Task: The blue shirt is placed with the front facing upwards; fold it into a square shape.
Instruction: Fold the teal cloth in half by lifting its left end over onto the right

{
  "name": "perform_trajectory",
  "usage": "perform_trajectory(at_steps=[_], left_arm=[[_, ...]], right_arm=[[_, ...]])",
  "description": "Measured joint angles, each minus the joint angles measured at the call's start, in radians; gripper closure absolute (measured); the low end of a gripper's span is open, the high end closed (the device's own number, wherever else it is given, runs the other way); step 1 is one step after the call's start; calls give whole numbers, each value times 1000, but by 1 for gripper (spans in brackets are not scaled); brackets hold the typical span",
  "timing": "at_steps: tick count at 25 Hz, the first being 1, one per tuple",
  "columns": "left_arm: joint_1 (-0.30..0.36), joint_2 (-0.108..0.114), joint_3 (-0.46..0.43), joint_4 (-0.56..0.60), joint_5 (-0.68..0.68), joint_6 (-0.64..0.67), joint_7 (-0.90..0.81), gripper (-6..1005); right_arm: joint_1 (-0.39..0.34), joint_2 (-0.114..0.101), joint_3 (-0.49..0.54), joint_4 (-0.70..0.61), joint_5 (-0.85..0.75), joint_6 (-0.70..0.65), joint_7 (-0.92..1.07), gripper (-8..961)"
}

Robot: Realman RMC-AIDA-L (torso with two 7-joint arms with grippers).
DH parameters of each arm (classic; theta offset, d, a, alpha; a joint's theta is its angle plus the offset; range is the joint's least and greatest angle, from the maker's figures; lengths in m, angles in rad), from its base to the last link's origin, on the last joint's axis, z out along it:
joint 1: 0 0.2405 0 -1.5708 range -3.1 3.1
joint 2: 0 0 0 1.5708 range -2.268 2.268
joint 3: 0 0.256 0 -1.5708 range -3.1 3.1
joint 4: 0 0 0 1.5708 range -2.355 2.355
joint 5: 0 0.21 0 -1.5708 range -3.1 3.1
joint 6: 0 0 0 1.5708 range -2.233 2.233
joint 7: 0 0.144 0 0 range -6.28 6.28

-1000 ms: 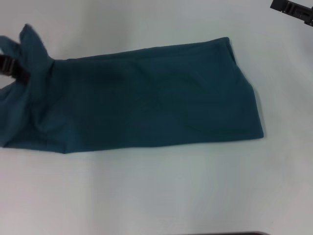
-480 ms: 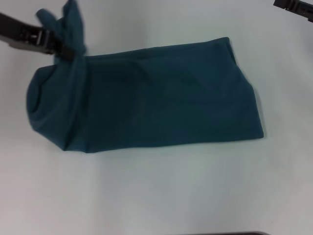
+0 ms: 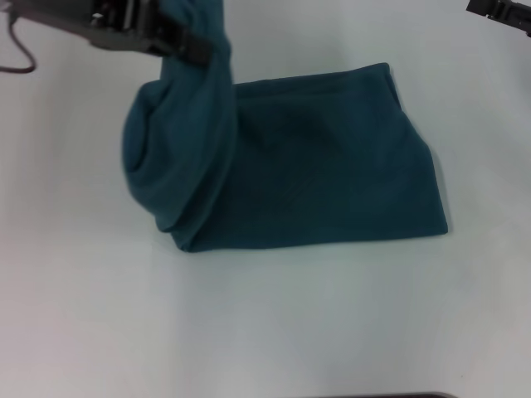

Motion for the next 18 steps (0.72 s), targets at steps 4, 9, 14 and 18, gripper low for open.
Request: perform_trajectory(at_steps=[4, 9, 14, 18], left_arm=[[-17, -19, 6, 12, -14, -13, -11, 942], [-29, -36, 27, 73, -14, -59, -12, 942], [-33, -48, 29, 82, -16, -72, -12, 942], [-33, -52, 29, 102, -16, -95, -6, 942]], right_arm=[[-3, -5, -4, 0, -1, -8, -1, 243], [-8, -6, -19, 0, -1, -10, -5, 243], [-9, -9, -26, 0, -1, -10, -6, 243], [-9, -9, -28, 0, -1, -10, -5, 243]])
